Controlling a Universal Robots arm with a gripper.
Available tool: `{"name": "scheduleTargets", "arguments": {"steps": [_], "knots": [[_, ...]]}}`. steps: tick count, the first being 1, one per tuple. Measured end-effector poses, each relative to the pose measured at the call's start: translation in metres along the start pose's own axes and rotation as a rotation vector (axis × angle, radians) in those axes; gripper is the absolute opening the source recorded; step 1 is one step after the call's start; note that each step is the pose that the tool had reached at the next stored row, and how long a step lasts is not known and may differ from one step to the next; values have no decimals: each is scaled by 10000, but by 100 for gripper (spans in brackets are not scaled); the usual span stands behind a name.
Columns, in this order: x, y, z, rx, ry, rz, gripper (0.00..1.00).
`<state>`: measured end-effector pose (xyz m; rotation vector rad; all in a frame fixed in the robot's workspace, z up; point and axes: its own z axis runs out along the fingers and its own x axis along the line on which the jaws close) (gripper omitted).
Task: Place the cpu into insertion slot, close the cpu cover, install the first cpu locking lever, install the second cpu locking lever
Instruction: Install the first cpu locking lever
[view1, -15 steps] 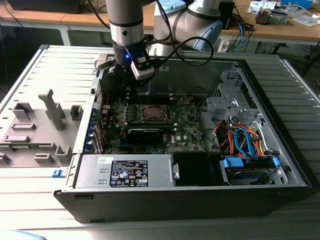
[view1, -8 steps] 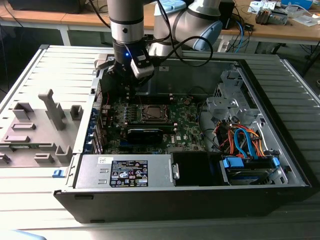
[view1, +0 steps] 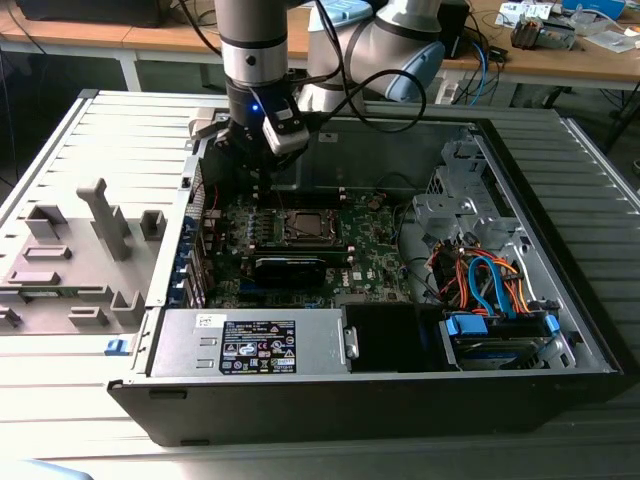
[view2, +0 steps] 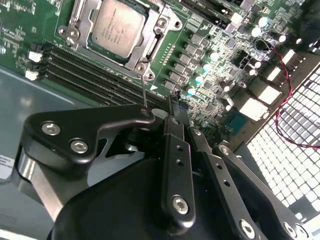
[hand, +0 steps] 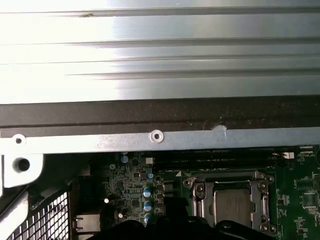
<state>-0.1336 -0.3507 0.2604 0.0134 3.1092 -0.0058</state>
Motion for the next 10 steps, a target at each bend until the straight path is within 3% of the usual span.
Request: {"name": "scheduleTargets", "arguments": {"steps": [3, 10], "knots": [[0, 15, 5, -25, -1, -259, 11], [1, 64, 17, -126, -2, -260, 11]]}}
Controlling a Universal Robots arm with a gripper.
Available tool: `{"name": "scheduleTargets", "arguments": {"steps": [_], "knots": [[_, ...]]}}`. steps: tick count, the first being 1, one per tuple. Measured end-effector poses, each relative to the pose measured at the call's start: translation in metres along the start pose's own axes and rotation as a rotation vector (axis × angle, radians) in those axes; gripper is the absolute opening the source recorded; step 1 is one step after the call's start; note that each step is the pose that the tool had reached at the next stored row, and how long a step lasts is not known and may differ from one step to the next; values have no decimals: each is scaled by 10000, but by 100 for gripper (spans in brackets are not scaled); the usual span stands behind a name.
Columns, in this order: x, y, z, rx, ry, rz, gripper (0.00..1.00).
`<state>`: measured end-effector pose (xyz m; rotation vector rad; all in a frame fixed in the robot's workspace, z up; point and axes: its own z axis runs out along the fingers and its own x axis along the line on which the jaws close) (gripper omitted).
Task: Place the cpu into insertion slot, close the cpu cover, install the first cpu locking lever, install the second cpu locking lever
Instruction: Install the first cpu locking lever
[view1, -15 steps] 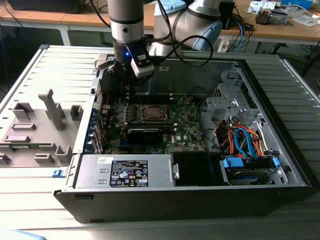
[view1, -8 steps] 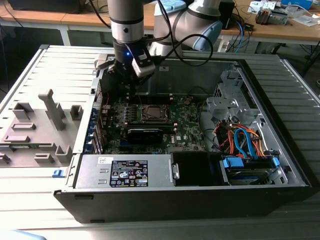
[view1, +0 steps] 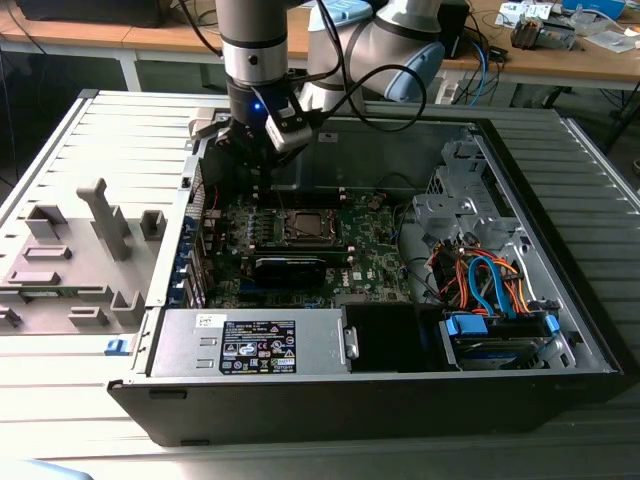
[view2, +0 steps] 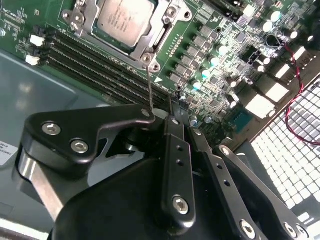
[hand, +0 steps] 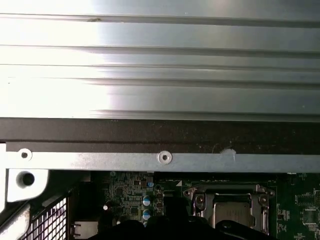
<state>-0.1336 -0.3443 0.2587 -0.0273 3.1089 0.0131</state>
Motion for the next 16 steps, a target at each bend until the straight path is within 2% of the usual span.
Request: {"name": "scheduleTargets", "arguments": {"steps": [9, 16], "knots": [[-7, -1, -1, -6, 2, 16, 11], [-88, -1, 3, -8, 1, 18, 11]]}}
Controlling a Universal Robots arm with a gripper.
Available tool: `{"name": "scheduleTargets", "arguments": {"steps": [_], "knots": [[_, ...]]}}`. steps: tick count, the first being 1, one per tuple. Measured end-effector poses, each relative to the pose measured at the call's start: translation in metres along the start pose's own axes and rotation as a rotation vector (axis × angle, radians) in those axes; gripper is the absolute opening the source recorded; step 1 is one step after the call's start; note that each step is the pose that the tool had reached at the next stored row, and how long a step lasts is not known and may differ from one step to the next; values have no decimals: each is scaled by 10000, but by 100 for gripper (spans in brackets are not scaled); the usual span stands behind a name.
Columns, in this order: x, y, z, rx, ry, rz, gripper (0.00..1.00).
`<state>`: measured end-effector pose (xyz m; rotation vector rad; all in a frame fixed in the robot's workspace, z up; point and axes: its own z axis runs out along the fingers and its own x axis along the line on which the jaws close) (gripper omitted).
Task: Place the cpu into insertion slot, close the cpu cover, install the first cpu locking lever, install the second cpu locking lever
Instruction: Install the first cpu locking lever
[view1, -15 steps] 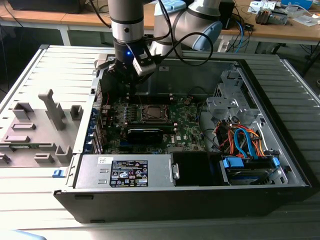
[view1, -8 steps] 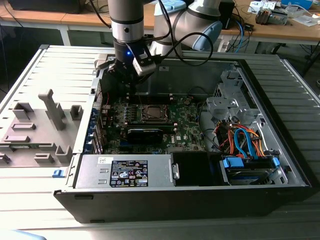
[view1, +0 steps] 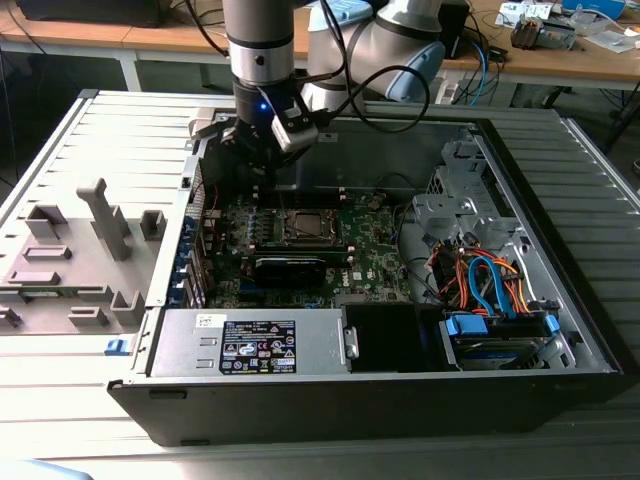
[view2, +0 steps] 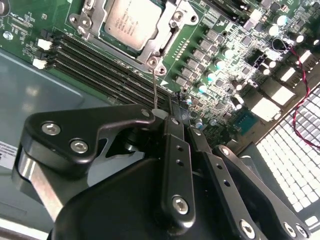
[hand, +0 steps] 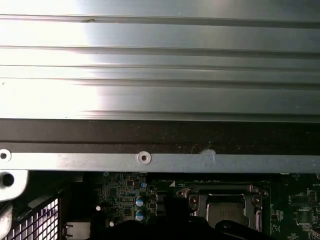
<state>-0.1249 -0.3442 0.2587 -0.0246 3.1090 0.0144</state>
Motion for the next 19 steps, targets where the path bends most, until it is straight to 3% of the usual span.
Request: {"name": "scheduleTargets", "arguments": {"steps": [19], "knots": [[-113, -2, 4, 1, 1, 0, 11]]}}
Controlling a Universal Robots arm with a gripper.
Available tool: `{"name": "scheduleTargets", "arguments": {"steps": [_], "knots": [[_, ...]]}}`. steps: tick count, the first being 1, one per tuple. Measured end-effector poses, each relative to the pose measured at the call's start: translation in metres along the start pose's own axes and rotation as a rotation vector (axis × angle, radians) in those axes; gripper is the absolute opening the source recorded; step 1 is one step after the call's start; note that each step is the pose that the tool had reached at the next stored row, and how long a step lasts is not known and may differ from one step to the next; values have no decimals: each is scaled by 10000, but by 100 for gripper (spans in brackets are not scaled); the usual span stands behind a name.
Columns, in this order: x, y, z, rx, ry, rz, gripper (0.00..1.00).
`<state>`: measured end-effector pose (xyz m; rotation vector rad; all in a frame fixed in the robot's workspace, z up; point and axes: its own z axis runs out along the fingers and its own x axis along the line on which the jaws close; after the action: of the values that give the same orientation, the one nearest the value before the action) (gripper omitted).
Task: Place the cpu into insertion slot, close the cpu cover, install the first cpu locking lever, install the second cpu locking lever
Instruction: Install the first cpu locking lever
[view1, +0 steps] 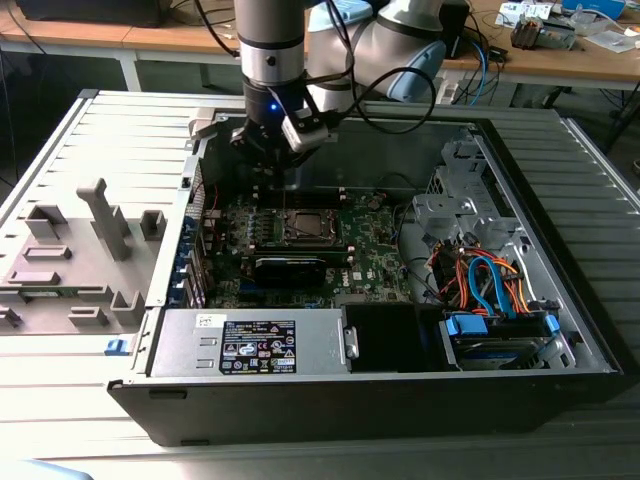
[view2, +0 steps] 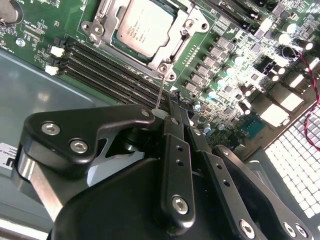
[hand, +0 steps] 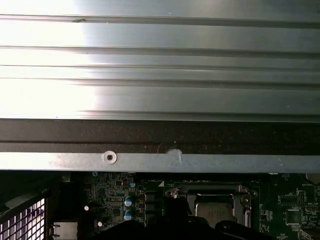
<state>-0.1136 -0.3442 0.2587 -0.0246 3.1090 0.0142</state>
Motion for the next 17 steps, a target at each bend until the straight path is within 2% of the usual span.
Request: {"name": "scheduleTargets", "arguments": {"steps": [11, 17], "knots": [[-75, -1, 3, -1, -1, 0, 11], [-93, -1, 9, 0, 0, 0, 11]]}}
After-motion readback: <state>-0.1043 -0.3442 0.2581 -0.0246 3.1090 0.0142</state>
